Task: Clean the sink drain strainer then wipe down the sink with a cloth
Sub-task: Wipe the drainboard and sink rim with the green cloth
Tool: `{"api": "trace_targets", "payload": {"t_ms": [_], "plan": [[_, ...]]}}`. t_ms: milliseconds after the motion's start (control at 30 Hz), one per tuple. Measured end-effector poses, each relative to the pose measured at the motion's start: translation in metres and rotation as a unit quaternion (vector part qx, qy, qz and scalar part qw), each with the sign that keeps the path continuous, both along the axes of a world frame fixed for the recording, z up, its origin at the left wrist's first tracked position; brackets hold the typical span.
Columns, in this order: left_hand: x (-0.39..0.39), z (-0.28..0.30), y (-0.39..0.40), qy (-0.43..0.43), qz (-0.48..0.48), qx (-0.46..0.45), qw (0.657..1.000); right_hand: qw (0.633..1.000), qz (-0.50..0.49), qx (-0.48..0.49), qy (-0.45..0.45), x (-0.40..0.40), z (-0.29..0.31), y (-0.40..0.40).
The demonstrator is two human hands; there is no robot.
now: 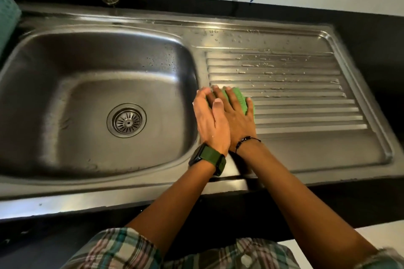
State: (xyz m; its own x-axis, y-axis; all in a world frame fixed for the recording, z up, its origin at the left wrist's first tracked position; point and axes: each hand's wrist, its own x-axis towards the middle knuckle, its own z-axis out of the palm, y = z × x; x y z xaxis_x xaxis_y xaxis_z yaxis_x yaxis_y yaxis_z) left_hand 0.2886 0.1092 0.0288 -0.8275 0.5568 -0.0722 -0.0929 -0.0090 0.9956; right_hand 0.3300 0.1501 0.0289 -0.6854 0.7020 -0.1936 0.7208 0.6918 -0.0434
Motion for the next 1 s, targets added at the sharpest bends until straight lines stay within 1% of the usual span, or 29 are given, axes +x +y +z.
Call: {"api": "trace_targets", "payload": {"t_ms": [100,233,333,400,500,600,733,867,933,1000], "plan": [[0.002,0.003,0.003,0.0,-0.011,0.026,1.0,1.0,0.001,0.006,0.006,-0.021,-0.002,0.024],[-0.002,0.007,0.007,-0.013,-0.012,0.025,1.0,1.0,-0.01,-0.017,0.012,-0.051,0.002,0.056],[-0.005,0.004,0.006,-0.023,-0.019,0.03,0.999,1.0,-0.016,-0.01,0.016,-0.051,-0.002,0.054],[-0.006,0.001,0.004,-0.016,-0.032,0.033,0.999,1.0,-0.021,0.001,0.023,-0.045,-0.003,0.045],[-0.007,-0.001,0.002,0.003,-0.056,0.032,0.998,0.999,-0.032,0.022,0.012,-0.034,-0.001,0.038],[-0.007,0.001,0.003,0.031,-0.074,0.026,0.996,0.995,-0.093,0.023,0.022,-0.013,0.0,0.047],[-0.005,0.005,0.004,0.033,-0.087,0.015,0.996,0.98,-0.198,0.016,0.032,0.027,0.003,0.074],[-0.006,0.003,0.006,0.011,-0.091,0.024,0.996,0.967,-0.246,0.017,0.058,0.023,-0.002,0.072],[-0.006,0.004,0.007,-0.019,-0.08,0.028,0.996,0.971,-0.23,0.017,0.068,0.015,-0.002,0.063],[-0.007,0.005,0.008,-0.043,-0.067,0.025,0.997,0.986,-0.159,0.007,0.045,-0.003,-0.002,0.048]]}}
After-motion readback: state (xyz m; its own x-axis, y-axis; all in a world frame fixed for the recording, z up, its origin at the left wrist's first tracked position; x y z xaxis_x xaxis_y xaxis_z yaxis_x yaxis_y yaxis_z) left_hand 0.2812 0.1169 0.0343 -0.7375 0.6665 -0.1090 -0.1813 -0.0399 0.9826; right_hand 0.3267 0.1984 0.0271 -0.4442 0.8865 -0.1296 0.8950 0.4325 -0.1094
